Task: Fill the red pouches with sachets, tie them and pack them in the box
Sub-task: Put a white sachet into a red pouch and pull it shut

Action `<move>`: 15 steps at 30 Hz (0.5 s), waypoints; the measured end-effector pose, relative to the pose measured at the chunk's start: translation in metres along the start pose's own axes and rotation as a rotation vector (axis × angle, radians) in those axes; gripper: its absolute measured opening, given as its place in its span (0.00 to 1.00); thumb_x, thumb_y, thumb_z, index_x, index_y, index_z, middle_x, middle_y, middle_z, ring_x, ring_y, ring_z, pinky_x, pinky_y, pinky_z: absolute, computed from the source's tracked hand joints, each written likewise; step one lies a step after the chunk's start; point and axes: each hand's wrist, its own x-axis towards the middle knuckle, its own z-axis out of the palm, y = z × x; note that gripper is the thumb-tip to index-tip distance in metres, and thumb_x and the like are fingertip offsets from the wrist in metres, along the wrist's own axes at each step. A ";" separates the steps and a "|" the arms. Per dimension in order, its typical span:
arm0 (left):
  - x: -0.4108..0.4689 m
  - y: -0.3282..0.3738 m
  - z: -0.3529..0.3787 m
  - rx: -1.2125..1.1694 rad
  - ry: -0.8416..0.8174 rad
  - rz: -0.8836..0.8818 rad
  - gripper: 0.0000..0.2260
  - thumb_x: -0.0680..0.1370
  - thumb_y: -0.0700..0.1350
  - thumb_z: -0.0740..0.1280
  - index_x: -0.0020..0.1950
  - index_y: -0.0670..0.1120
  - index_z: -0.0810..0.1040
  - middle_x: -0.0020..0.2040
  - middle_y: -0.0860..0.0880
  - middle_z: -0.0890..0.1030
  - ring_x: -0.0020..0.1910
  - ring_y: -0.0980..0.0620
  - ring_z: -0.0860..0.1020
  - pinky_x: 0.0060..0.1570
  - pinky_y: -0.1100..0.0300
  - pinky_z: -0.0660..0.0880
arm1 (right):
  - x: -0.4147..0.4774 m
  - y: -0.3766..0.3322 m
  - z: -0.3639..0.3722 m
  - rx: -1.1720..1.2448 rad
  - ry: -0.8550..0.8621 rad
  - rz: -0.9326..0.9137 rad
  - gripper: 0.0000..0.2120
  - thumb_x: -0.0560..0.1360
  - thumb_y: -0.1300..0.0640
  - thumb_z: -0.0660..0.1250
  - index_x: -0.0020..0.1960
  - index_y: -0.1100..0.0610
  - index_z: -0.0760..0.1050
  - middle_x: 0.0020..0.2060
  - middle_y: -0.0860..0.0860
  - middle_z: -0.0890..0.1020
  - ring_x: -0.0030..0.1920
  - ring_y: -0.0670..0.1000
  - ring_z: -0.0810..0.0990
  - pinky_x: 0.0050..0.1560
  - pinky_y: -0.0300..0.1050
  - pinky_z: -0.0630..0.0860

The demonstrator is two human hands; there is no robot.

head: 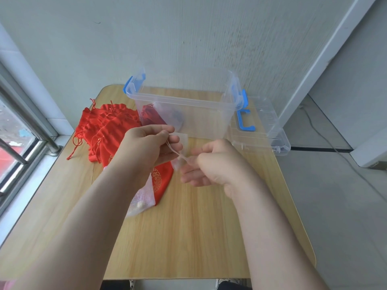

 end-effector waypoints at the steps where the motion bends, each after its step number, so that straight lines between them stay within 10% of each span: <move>1: -0.001 0.001 0.000 0.029 -0.007 -0.012 0.09 0.87 0.37 0.61 0.61 0.41 0.81 0.44 0.46 0.86 0.42 0.50 0.87 0.46 0.55 0.82 | 0.002 0.002 -0.001 -0.030 0.034 -0.012 0.03 0.82 0.66 0.67 0.51 0.61 0.79 0.40 0.59 0.89 0.41 0.60 0.90 0.41 0.51 0.87; 5: -0.002 0.001 0.000 0.176 -0.059 -0.019 0.09 0.87 0.36 0.61 0.65 0.42 0.78 0.43 0.46 0.87 0.39 0.51 0.84 0.38 0.57 0.68 | 0.013 0.011 0.000 -0.156 0.117 -0.044 0.07 0.84 0.64 0.64 0.55 0.63 0.80 0.40 0.60 0.88 0.36 0.57 0.89 0.40 0.52 0.88; 15: -0.008 -0.005 0.004 0.721 -0.095 0.322 0.02 0.80 0.44 0.71 0.52 0.50 0.81 0.40 0.54 0.87 0.45 0.53 0.86 0.49 0.47 0.83 | 0.021 0.015 0.002 -0.502 0.323 -0.377 0.16 0.82 0.46 0.72 0.41 0.55 0.84 0.33 0.50 0.86 0.37 0.53 0.86 0.38 0.51 0.83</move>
